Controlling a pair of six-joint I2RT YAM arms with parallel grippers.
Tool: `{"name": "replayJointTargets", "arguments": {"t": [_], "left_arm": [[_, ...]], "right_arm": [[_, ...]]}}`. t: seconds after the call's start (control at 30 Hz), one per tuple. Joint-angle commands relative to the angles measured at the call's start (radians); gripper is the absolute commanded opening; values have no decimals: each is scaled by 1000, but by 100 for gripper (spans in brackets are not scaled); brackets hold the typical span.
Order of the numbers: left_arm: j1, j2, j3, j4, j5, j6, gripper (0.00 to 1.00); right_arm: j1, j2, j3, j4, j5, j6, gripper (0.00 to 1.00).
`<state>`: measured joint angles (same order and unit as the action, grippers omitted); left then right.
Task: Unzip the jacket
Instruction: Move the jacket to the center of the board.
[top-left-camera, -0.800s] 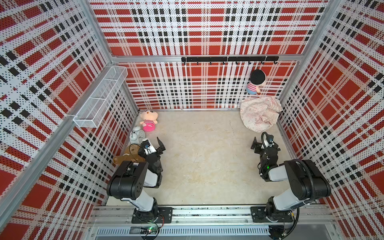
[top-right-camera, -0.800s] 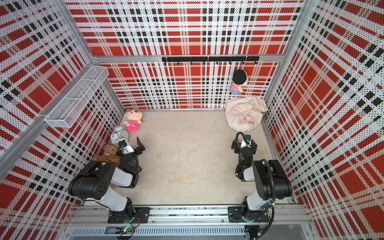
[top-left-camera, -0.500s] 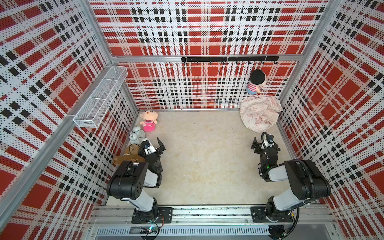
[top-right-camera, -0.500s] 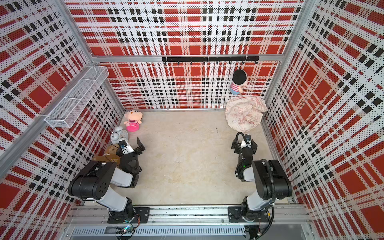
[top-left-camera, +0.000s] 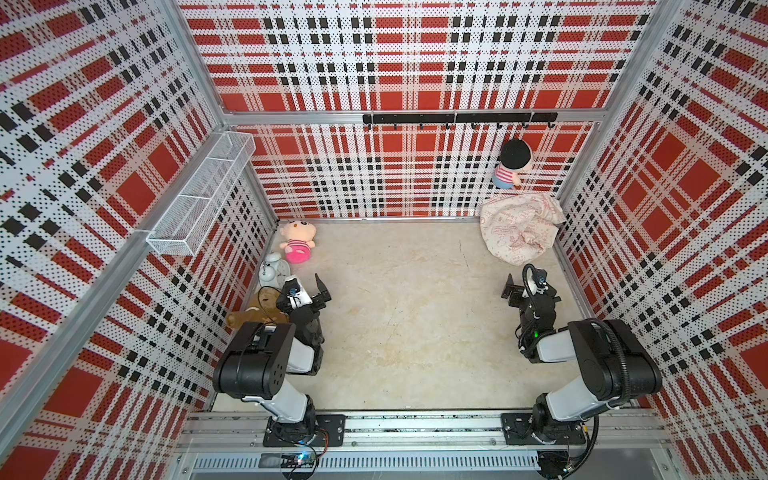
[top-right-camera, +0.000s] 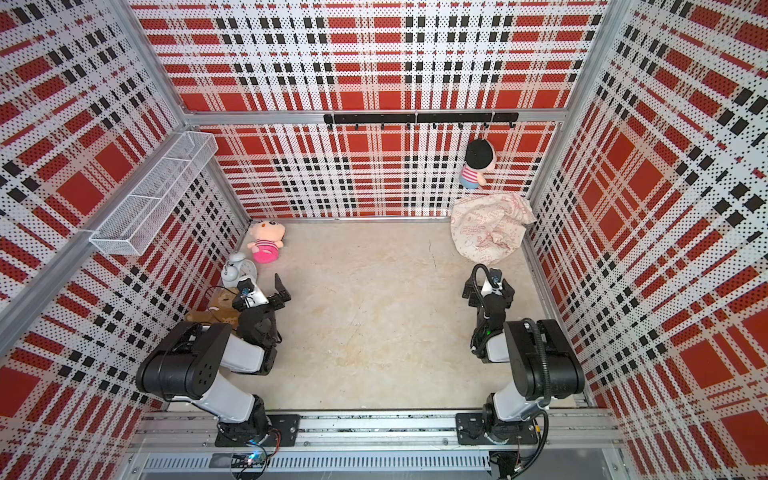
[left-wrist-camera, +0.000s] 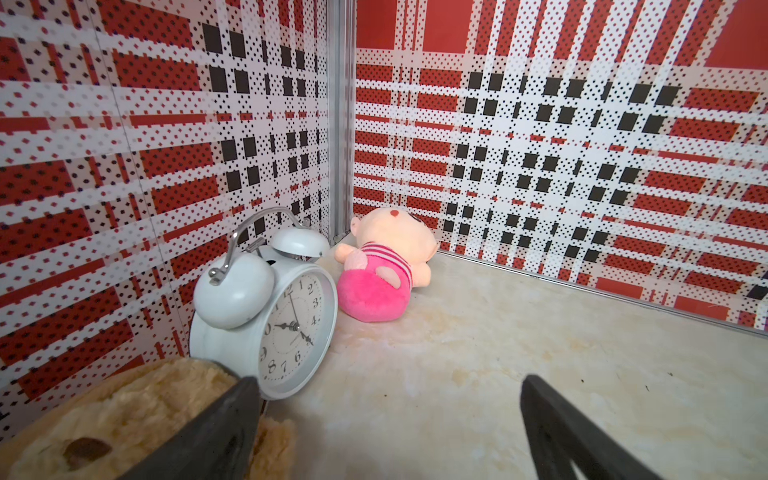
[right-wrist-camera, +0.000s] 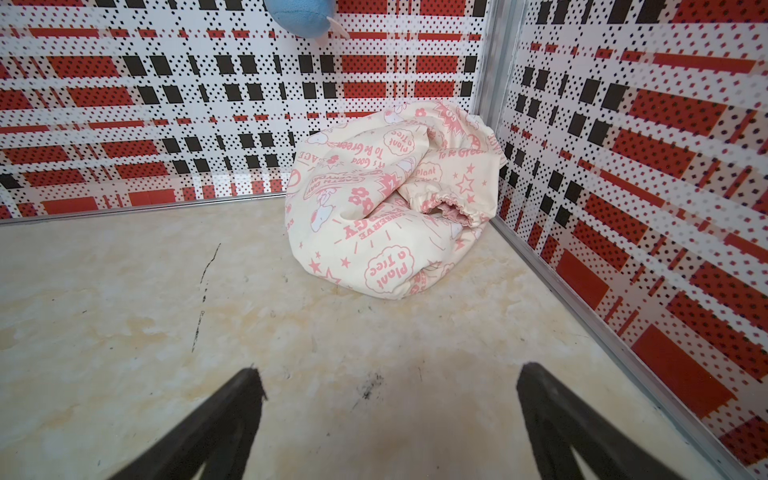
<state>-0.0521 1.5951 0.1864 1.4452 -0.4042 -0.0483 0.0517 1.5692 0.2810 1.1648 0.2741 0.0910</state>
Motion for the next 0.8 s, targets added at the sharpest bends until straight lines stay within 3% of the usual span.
{"name": "replayJointTargets", "arguments": {"t": [0.0,0.27,0.3,0.37,0.43,0.47,0.53,0.6,0.67,0.77], "left_arm": [[0,-11,14,-10,11,1,98],[3,-14,12,-9,15,-4,98],[-9,-23,8,9,-68,-8,98],[-49,-83,4,-28,-127,21,98],[-158,-173,87,-201,-367,91,98],[-214,-224,97,-215,-476,105,98],[-255,-330,80,-198,-465,136,98],[-270,-404,114,-311,-488,126,98],[-278,-438,196,-470,-541,91,98],[-285,-451,302,-643,-549,24,98]], "right_arm": [[7,3,0,15,-3,-7,100],[4,0,-7,25,27,-2,100],[7,-18,-13,24,85,21,100],[7,-56,-55,44,63,20,100],[28,-56,-92,152,93,-11,100],[49,-99,-81,101,175,-16,100],[59,-245,-16,-130,226,3,100],[34,-356,65,-327,241,87,100],[-45,-423,185,-535,117,210,100],[-213,-367,417,-852,-109,440,100]]}}
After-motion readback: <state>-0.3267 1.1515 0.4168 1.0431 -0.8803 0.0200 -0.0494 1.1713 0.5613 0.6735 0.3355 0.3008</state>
